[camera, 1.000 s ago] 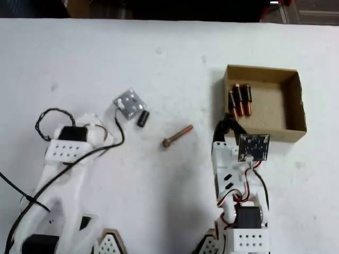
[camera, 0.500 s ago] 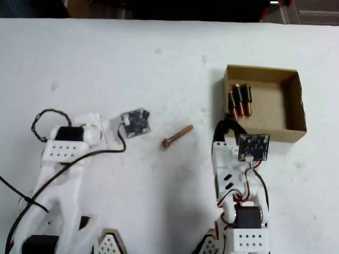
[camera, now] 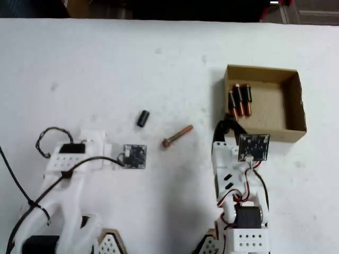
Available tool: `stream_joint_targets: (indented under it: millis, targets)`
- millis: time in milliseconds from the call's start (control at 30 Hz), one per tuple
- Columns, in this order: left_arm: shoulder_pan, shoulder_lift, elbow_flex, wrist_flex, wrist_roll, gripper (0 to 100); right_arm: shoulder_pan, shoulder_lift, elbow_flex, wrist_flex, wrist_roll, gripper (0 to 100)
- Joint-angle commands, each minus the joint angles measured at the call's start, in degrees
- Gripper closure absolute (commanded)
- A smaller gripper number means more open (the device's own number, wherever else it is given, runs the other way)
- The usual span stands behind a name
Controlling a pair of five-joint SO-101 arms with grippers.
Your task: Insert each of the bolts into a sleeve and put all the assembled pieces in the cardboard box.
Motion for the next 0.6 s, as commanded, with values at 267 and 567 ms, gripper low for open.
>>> stream_joint_targets:
  millis: [267, 567]
  targets:
    - [1.9, -2.5, 2.6, -6.0, 0.0, 98, 0.6, -0.2, 0.4, 0.0, -0.2, 98.1]
    - [1.6, -2.4, 2.3, -6.4, 8.8, 83, 0.7, -0.2, 0.4, 0.0, -0.2, 98.1]
